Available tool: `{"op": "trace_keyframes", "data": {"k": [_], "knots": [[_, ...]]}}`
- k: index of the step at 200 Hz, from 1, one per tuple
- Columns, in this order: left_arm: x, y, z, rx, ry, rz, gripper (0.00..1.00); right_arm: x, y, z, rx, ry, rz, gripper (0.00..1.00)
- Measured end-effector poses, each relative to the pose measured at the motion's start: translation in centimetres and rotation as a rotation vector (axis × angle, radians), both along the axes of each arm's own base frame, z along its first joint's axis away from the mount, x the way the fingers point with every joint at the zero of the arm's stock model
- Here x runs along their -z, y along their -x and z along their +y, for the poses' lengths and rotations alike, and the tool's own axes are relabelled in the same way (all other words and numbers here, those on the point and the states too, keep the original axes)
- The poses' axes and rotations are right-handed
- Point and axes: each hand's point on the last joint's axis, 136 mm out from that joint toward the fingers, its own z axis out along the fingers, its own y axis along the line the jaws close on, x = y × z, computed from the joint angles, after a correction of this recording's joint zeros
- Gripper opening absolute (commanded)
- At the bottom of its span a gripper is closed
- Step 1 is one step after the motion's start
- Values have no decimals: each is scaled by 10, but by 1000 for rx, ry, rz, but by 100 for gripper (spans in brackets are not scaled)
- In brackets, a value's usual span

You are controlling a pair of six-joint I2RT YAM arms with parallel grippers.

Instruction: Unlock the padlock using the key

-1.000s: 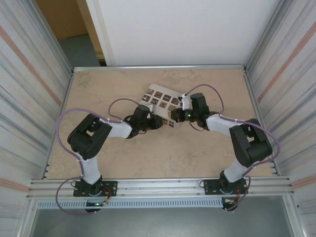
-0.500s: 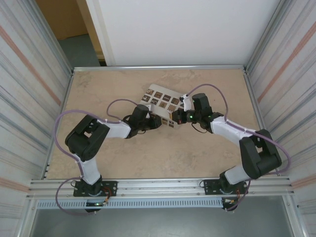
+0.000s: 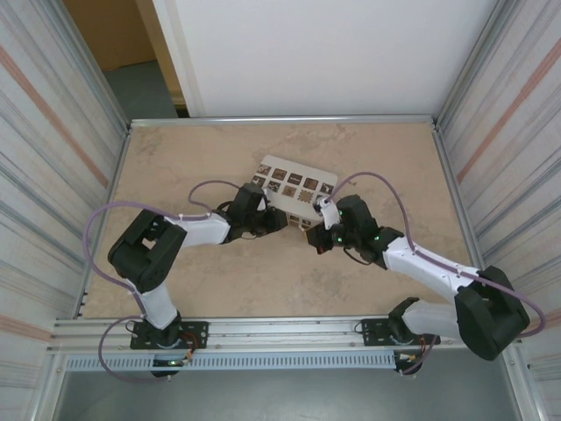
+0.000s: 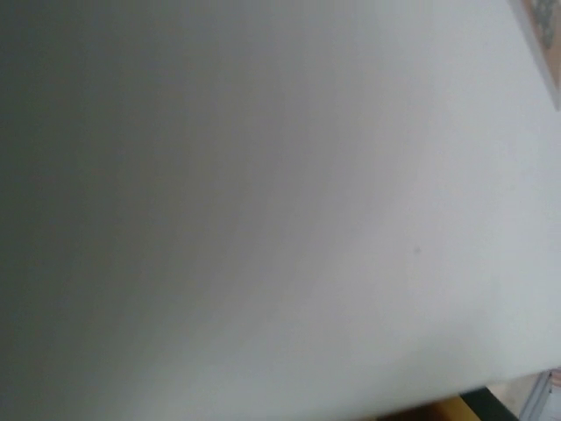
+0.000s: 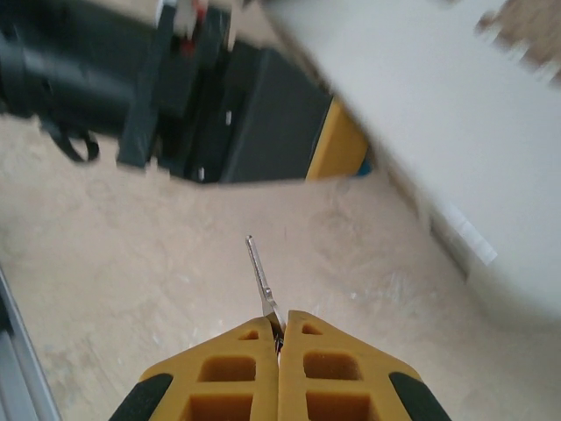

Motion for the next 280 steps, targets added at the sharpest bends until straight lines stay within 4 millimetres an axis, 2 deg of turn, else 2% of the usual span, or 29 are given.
{"op": "trace_keyframes", "data": {"k": [37,64,138,189,280], "knots": [[-20,1,-5,1,33,27,18,26,22,-3,-13,109,-52,0],[-28,4,-6,-1,46,52,18,38,28,-3,-8,178,-99,0],[-25,16,-8,-6,50,118,17,55,11,-1,56,242,-229,0],[-42,19,-9,-11,74,109,17,53,-3,7,83,213,-290,0],[-42,21,-11,-10,77,112,17,47,-26,13,135,133,-330,0]]}}
